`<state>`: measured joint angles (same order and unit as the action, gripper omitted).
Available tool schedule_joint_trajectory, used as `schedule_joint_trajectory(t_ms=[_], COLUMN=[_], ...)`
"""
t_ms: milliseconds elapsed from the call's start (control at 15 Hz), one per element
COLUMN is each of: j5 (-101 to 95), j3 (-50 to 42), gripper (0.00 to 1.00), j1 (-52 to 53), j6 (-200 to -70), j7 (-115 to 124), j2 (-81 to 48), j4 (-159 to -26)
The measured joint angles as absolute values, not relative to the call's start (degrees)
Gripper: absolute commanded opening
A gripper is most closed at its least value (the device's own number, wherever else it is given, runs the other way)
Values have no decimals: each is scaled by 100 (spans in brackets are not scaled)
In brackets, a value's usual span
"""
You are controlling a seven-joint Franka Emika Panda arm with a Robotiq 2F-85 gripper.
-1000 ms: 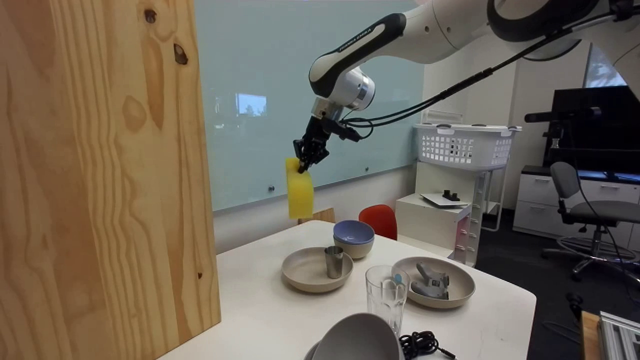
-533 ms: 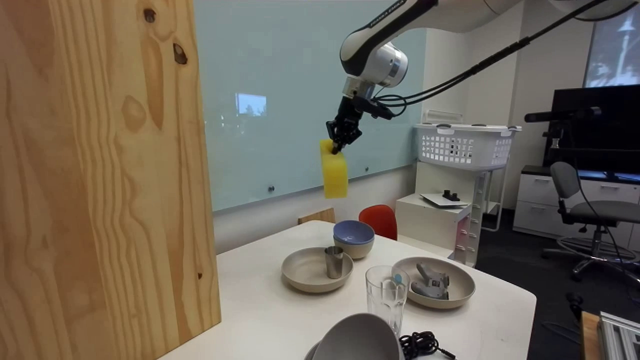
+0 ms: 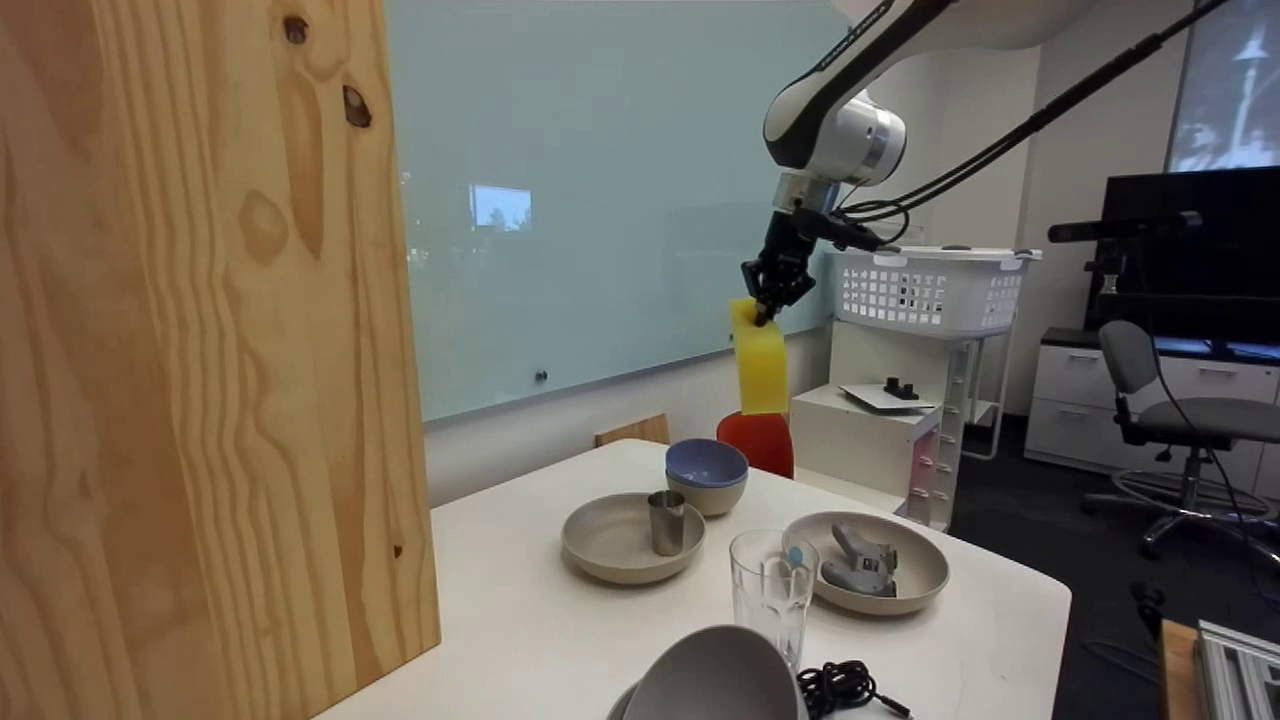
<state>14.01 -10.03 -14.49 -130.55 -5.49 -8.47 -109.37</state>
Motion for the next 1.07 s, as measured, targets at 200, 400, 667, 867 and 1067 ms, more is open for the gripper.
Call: schedule_joint_trajectory(t_ms=[200,400,667,867,1067], j5=[1403,1404,1404,1404,1406], j3=[-1223,-1404,-1573,-1664,-1737], gripper=[1,1,1,1,1], j1=[-1613,-1747,-1881,-1985,-2114], j6=[-13152,-13297,-13547,-13707,-13812], j7=[-701,-861,-1056,-1191,-1348], j2=[-640,-584,-615,-714,-856], j4=[-11408,-11753,-11961,-11963,-11947])
